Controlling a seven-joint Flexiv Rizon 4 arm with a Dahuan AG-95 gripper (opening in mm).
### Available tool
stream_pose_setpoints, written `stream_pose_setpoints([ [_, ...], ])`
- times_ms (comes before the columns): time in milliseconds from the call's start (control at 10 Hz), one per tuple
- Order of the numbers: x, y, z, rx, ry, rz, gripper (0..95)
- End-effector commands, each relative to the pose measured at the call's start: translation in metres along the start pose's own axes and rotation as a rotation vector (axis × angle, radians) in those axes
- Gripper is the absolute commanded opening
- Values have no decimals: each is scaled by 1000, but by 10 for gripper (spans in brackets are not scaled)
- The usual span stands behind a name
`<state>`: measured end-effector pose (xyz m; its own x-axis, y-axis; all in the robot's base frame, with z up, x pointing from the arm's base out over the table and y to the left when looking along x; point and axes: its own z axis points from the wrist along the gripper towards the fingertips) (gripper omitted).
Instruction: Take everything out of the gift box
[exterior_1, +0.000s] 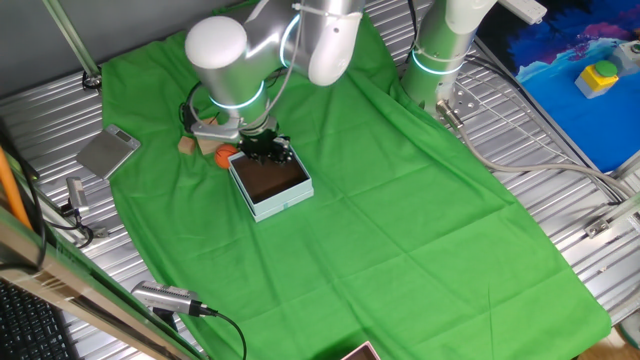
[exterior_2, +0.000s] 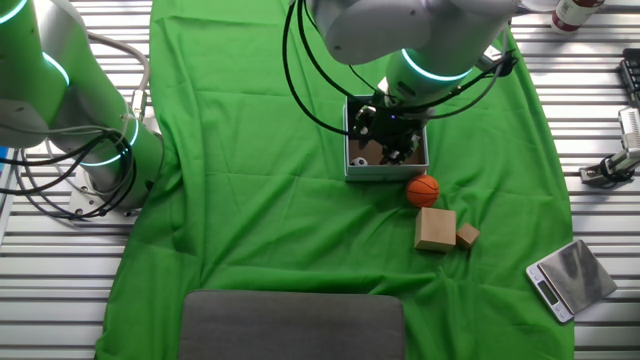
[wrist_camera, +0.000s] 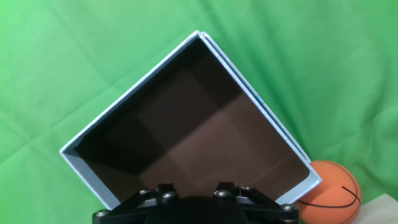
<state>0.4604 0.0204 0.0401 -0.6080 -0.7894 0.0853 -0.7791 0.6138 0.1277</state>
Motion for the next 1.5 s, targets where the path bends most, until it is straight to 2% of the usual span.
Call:
stream_pose_setpoints([
  [100, -1, 0, -1, -5, 12, 15, 570],
  [200, -1, 0, -1, -4, 25, 19, 570],
  [400, -1, 0, -1, -17, 32, 15, 570],
  [600, -7, 0, -11, -33, 65, 24, 570],
  [800, -9, -1, -12, -49, 67, 36, 570],
  [900, -10, -1, -13, -62, 82, 47, 570],
  [1200, -10, -1, -13, -129, 173, 87, 570],
  [1300, -10, -1, -13, -148, 197, 95, 570],
  [1400, -10, -1, -13, -162, 209, 88, 570],
  [1500, -11, -1, -13, -179, 240, 95, 570],
])
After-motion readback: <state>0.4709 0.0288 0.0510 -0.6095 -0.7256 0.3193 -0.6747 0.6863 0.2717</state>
